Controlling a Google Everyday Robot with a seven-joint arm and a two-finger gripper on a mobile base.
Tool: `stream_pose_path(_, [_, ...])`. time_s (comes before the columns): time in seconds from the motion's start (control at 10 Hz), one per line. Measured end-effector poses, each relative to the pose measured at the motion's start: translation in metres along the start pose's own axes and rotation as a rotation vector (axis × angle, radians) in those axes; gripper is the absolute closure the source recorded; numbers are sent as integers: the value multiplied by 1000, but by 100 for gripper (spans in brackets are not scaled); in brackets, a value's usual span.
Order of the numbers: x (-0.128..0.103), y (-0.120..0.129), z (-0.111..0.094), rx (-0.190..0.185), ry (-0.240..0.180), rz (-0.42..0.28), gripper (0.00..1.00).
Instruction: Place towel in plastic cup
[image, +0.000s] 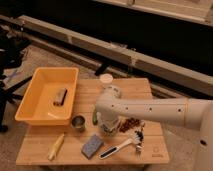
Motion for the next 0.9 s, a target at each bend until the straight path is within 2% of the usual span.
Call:
stream_pose_path(0.2, [1,1,-1,-6,-2,-6,27])
stream_pose_path(0.3, [1,1,-2,-7,-2,-8,22])
stream_pose_path(0.6, [5,3,-8,-8,-8,-8,20])
stream_pose_path(0.9, [8,3,-20,7,-18,-5,20])
